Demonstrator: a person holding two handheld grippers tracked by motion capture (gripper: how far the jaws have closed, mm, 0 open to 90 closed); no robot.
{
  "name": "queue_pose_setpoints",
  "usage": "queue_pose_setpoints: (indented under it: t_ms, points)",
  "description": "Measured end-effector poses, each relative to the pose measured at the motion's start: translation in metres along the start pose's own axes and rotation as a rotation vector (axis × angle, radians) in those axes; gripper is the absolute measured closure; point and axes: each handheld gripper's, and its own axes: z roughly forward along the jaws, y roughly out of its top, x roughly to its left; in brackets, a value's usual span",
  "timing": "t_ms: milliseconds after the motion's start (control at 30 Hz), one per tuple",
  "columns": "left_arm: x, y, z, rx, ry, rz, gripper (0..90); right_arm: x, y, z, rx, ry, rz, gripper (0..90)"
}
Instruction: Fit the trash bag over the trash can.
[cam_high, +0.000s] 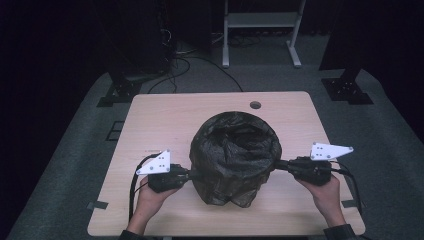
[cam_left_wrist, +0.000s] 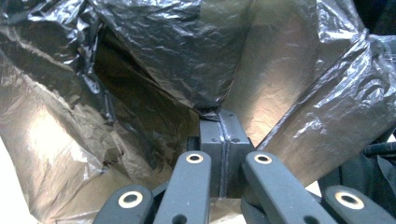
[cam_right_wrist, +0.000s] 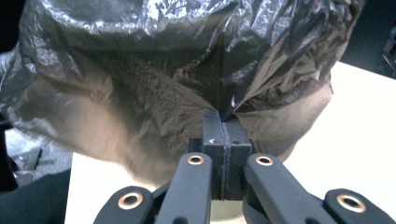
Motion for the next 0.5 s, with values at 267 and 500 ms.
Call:
queue_pose_setpoints:
  t_ms: [267,500]
  points:
    - [-0.002,0.0,-0.001,-0.005,-0.029,0.023,89.6,-0.006,-0.029,-0.011,0.123,-0.026,0.036,90.0]
    - [0.004,-0.012,0.008,0.103,-0.019,-0.003,89.6,-0.015,-0.044,-0.004,0.21,-0.044,0.066,90.0]
